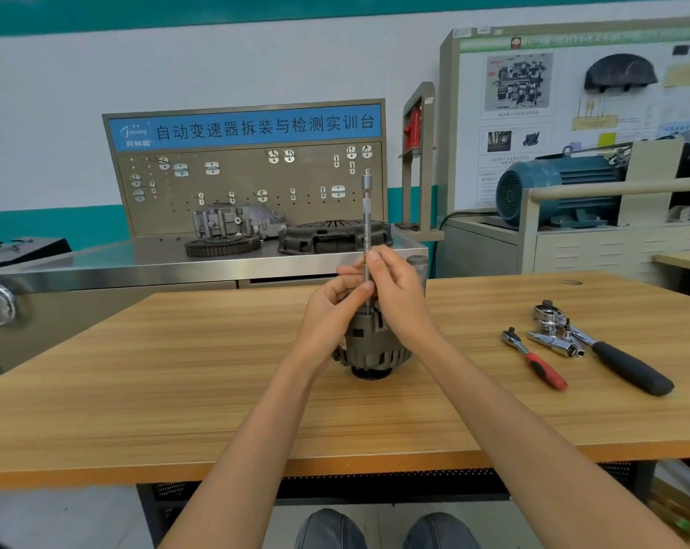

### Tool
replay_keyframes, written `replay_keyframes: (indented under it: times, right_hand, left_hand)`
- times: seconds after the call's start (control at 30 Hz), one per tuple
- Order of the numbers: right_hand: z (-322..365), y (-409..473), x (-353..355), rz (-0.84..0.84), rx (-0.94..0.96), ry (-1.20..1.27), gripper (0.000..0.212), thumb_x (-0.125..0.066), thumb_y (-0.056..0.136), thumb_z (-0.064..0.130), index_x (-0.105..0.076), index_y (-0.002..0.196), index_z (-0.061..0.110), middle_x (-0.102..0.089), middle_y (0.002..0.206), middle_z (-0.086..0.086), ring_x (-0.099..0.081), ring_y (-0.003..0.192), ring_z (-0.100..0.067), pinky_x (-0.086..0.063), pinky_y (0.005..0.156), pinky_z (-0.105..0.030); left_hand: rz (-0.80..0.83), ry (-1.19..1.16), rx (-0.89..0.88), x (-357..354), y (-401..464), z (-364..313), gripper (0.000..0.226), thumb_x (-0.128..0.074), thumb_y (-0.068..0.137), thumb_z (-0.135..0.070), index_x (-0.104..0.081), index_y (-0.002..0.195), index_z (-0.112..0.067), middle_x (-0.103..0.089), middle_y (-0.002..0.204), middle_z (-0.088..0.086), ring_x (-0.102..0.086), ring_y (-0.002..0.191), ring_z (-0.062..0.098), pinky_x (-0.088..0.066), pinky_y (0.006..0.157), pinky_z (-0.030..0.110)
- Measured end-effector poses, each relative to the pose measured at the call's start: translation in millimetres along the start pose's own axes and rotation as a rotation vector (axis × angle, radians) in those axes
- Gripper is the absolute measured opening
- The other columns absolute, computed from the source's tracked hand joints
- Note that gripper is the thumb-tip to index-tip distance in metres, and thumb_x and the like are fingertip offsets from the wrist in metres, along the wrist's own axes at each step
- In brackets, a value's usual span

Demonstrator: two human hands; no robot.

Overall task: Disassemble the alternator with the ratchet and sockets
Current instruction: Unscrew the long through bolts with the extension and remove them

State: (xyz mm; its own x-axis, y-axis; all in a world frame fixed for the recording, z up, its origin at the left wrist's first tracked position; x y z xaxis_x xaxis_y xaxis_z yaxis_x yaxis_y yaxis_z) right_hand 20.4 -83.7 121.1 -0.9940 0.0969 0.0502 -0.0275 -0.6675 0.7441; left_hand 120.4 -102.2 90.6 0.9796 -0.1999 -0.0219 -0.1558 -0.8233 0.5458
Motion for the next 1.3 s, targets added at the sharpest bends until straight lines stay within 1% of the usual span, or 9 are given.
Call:
replay_keyframes:
  times: [0.1, 0.2, 0.33, 0.5, 0.77, 0.87, 1.03, 1.2, 1.3]
  right_hand:
    - [-1.2, -0.5, -1.9, -0.006, -0.024, 0.019, 0.021, -0.04, 0.101, 0.015, -0.059, 0.095, 0.009, -0.068, 0.086, 0.005, -0.066, 0.081, 0.0, -0.053, 0.076, -0.019]
    - [-2.5, -1.1, -2.1, -0.012, -0.052, 0.028, 0.013, -0.048, 0.098, 0.021, -0.054, 0.102, 0.01, -0.07, 0.083, 0.009, -0.068, 0.079, 0.0, -0.052, 0.07, -0.014]
    - [-1.0, -2.1, -1.9, 0.006, -0.047, 0.045, 0.014, -0.047, 0.098, 0.02, -0.051, 0.094, 0.008, -0.071, 0.086, 0.006, -0.069, 0.081, -0.002, -0.052, 0.071, -0.014]
    - [-0.5, 0.2, 0.1, 0.035, -0.041, 0.036, 0.021, -0.045, 0.099, 0.017, -0.058, 0.093, 0.002, -0.071, 0.09, -0.002, -0.069, 0.088, -0.01, -0.055, 0.083, -0.03]
    - [-0.7, 1.5, 0.3, 0.048, -0.048, 0.044, 0.025, -0.04, 0.101, 0.013, -0.062, 0.095, 0.003, -0.07, 0.091, -0.006, -0.067, 0.085, -0.007, -0.052, 0.076, -0.017]
    - [-1.1, 0.7, -2.0, 0.039, -0.065, 0.065, 0.023, -0.041, 0.101, 0.015, -0.062, 0.1, 0.007, -0.07, 0.09, 0.0, -0.067, 0.083, -0.002, -0.051, 0.075, -0.015]
    - [-2.4, -0.7, -2.4, 0.029, -0.075, 0.077, 0.013, -0.053, 0.096, 0.02, -0.053, 0.1, 0.008, -0.072, 0.089, 0.003, -0.07, 0.084, -0.008, -0.055, 0.074, -0.019]
    - [-2.9, 2.0, -1.1, 0.056, -0.072, 0.055, 0.015, -0.05, 0.097, 0.019, -0.062, 0.09, 0.014, -0.072, 0.092, 0.002, -0.069, 0.089, -0.01, -0.054, 0.083, -0.027]
    - [-2.2, 2.4, 0.9, 0.064, -0.055, 0.033, 0.022, -0.044, 0.1, 0.016, -0.065, 0.092, 0.017, -0.071, 0.094, -0.001, -0.067, 0.092, -0.01, -0.053, 0.085, -0.025]
  left_hand:
    - [0.005, 0.007, -0.004, -1.4, -0.3, -0.3, 0.008, -0.06, 0.092, -0.011, -0.067, 0.095, -0.014, -0.071, 0.082, -0.008, -0.065, 0.08, 0.001, -0.049, 0.069, 0.012]
    - [-0.019, 0.014, 0.006, -1.0, -0.1, 1.8, 0.01, -0.061, 0.092, -0.013, -0.067, 0.099, -0.01, -0.071, 0.088, -0.002, -0.065, 0.085, 0.006, -0.049, 0.071, 0.015]
    - [-0.034, 0.002, 0.009, -1.8, -0.7, 1.7, 0.014, -0.061, 0.092, -0.013, -0.067, 0.102, -0.007, -0.071, 0.092, 0.002, -0.065, 0.087, 0.009, -0.049, 0.073, 0.016]
    - [-0.016, -0.008, -0.009, -0.1, -1.1, 0.2, 0.019, -0.059, 0.093, -0.015, -0.069, 0.107, -0.008, -0.074, 0.099, 0.001, -0.067, 0.094, 0.007, -0.049, 0.075, 0.013]
    - [0.023, -0.004, -0.024, 1.9, -1.3, 1.2, 0.013, -0.06, 0.093, -0.014, -0.071, 0.098, -0.017, -0.074, 0.093, -0.004, -0.068, 0.092, 0.008, -0.05, 0.076, 0.016]
    - [-0.009, -0.012, -0.024, 1.6, -0.5, 2.2, 0.009, -0.063, 0.09, -0.012, -0.069, 0.095, -0.017, -0.072, 0.09, -0.003, -0.066, 0.089, 0.008, -0.05, 0.076, 0.018]
    - [-0.051, -0.012, -0.002, 1.1, 0.0, 5.3, 0.008, -0.065, 0.089, -0.014, -0.068, 0.097, -0.011, -0.071, 0.091, 0.004, -0.065, 0.087, 0.011, -0.05, 0.075, 0.021]
    - [-0.022, -0.027, -0.018, 1.1, -0.6, 2.1, 0.015, -0.06, 0.092, -0.013, -0.068, 0.104, -0.008, -0.073, 0.093, -0.001, -0.067, 0.089, 0.006, -0.049, 0.073, 0.014]
    - [0.015, -0.019, -0.02, 2.1, -1.1, 1.2, 0.019, -0.058, 0.093, -0.012, -0.069, 0.109, -0.009, -0.074, 0.099, 0.0, -0.067, 0.095, 0.006, -0.049, 0.075, 0.013]
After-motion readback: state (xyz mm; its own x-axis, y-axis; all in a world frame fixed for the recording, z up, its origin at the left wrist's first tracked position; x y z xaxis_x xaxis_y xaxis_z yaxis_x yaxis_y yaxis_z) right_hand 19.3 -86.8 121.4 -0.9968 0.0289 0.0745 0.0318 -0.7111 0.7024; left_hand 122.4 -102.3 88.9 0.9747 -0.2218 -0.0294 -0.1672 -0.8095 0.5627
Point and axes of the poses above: each hand's wrist, its own y-axis towards the middle knuckle, its own x-axis out of the back of the hand, z = x × y, the point moved 6 cm from there along y, towards the middle knuckle
